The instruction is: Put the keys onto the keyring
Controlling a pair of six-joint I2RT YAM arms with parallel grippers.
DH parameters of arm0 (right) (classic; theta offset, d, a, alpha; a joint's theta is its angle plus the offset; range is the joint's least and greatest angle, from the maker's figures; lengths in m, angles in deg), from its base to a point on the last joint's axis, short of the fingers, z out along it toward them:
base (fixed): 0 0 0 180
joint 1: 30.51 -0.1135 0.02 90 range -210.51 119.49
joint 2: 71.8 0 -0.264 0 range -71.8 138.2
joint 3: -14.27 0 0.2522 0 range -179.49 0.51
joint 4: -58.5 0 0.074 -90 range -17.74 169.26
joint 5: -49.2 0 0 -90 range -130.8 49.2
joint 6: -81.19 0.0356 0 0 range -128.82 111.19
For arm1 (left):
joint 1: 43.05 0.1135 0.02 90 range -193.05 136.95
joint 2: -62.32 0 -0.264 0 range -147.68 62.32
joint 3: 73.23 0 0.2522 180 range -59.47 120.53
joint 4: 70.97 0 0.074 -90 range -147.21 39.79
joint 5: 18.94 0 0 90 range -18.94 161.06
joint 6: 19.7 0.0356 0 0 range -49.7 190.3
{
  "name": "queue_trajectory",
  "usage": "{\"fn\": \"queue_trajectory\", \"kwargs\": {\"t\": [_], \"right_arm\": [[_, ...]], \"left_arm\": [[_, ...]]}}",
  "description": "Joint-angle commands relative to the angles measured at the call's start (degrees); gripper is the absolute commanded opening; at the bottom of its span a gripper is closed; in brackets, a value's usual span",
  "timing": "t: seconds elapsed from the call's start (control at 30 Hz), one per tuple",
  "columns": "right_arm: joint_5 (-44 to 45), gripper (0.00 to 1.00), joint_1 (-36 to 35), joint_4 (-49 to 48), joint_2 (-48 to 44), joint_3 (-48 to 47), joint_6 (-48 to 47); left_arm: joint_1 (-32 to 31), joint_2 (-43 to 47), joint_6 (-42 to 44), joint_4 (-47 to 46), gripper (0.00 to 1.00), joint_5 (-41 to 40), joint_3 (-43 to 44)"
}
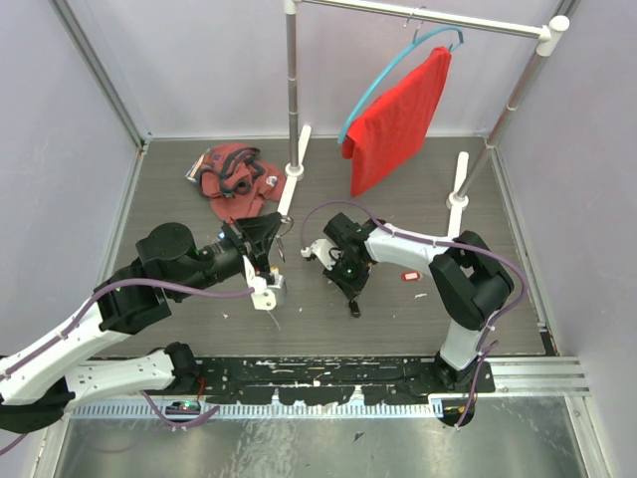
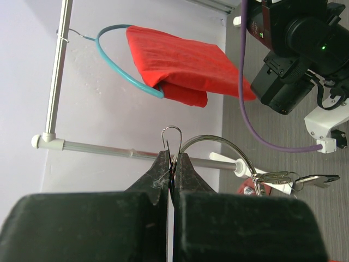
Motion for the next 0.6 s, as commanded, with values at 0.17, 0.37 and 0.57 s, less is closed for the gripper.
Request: {"fn": "queue_trajectory", "kwargs": {"t": [0.17, 0.37, 0.57], "right_arm": [[-1.69, 0.01, 0.88, -1.13, -13.36, -3.58, 2.49], [-1.48, 0.01, 1.2, -1.22, -23.26, -5.41, 3.56], [0.22, 0.01, 1.22, -6.81, -33.73, -5.34, 4.93]], "left_arm": [[-0.14, 0.94, -0.57, -1.46, 0.0, 0.33, 2.29], [-0.18, 0.7, -1.35, -2.09, 0.0, 1.23, 2.28], [-0.18, 0.07, -3.52, -3.17, 0.0, 3.11, 2.3]]}}
